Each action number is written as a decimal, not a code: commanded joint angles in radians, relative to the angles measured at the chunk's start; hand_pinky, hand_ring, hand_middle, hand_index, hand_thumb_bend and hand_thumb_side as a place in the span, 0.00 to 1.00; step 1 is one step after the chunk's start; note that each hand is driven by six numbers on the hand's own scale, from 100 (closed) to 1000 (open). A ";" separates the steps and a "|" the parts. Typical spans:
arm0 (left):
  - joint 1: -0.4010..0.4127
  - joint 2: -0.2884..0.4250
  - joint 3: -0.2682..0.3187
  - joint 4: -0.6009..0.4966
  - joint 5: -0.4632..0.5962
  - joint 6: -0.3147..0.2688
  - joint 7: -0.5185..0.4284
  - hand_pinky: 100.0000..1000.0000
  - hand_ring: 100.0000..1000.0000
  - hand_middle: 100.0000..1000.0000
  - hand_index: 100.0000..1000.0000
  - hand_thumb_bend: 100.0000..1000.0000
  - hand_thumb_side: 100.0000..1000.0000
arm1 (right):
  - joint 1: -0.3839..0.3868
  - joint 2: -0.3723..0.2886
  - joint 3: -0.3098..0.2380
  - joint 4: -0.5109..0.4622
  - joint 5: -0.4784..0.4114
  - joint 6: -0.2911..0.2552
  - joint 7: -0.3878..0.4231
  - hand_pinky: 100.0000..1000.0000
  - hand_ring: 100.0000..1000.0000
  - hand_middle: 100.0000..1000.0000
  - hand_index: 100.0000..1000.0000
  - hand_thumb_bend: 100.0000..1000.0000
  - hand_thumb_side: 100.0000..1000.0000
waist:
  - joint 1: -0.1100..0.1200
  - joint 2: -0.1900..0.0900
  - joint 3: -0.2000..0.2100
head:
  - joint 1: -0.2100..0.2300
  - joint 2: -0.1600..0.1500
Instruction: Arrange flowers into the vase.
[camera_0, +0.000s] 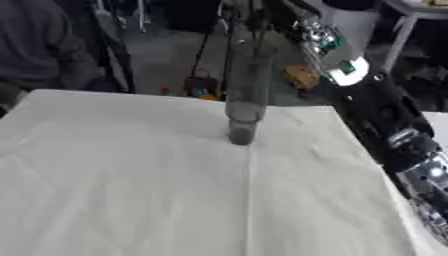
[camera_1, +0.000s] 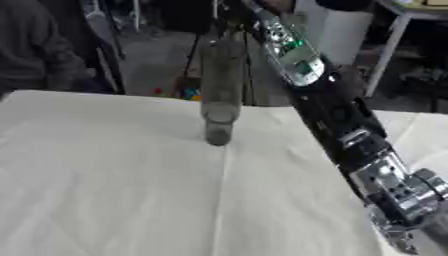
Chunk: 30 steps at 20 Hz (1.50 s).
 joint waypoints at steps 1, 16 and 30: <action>-0.005 0.024 0.012 -0.013 -0.005 0.001 0.003 0.62 0.69 0.64 0.69 0.51 0.71 | -0.028 -0.036 -0.017 0.002 -0.010 0.019 0.002 0.86 0.67 0.52 0.20 0.00 1.00 | 0.005 -0.017 0.001 | 0.002 0.001; -0.006 0.022 0.014 -0.014 -0.006 0.001 0.003 0.62 0.69 0.64 0.68 0.52 0.71 | -0.018 -0.034 -0.008 0.001 -0.004 0.006 0.071 0.91 0.74 0.62 0.65 0.00 1.00 | 0.006 -0.013 0.003 | 0.002 -0.002; -0.004 0.021 0.015 -0.013 -0.008 0.001 0.005 0.62 0.69 0.64 0.68 0.52 0.71 | -0.015 -0.043 -0.005 -0.025 0.087 -0.030 0.107 0.94 0.76 0.65 0.70 0.00 1.00 | 0.004 -0.013 0.000 | 0.004 -0.004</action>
